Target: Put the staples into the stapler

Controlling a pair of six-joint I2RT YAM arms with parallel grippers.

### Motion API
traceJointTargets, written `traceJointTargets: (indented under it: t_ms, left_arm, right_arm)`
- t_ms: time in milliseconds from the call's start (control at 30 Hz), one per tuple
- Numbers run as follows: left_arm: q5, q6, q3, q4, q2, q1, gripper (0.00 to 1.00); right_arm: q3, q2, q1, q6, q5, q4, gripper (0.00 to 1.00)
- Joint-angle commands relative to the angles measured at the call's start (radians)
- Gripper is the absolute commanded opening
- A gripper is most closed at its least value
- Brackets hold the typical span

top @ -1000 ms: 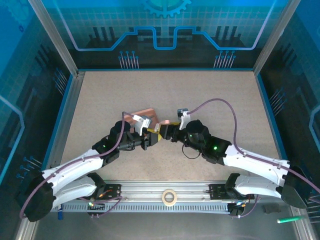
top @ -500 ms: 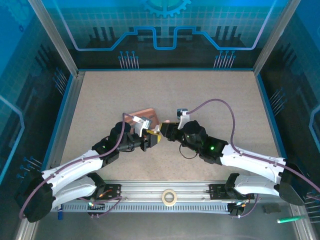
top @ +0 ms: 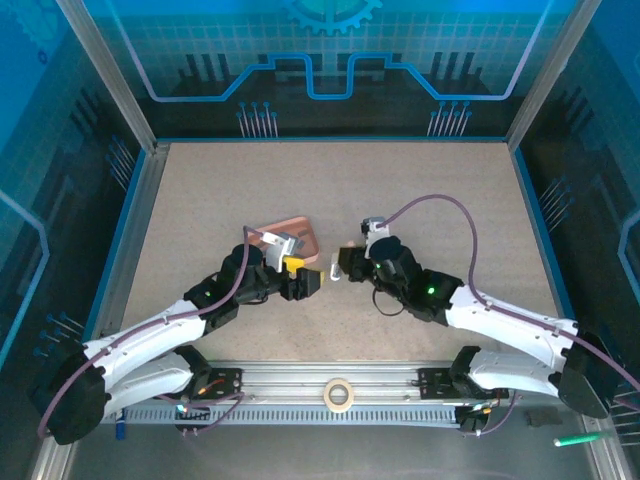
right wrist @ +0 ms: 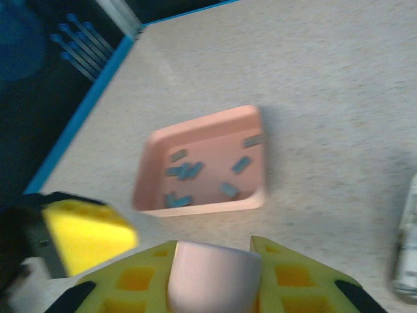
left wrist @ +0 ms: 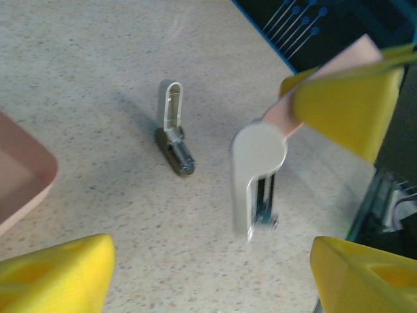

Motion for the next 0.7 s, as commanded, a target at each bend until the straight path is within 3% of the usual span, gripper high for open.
traceJointTargets:
  t_ms: [0, 133, 333, 667]
  left_arm:
    - [-0.095, -0.013, 0.013, -0.070, 0.004, -0.004, 0.83]
    - [-0.118, -0.003, 0.029, -0.090, 0.033, -0.003, 0.85]
    - [-0.127, 0.007, 0.043, -0.086, 0.077, -0.003, 0.86]
    - [-0.136, 0.018, 0.055, -0.096, 0.093, -0.002, 0.86]
  right_arm:
    - [0.051, -0.030, -0.102, -0.119, 0.000, -0.187, 0.16]
    - [0.078, -0.006, -0.269, -0.162, -0.099, -0.331, 0.15]
    - [0.116, 0.110, -0.433, -0.256, -0.199, -0.419, 0.16]
    - [0.267, 0.377, -0.548, -0.333, -0.259, -0.492, 0.19]
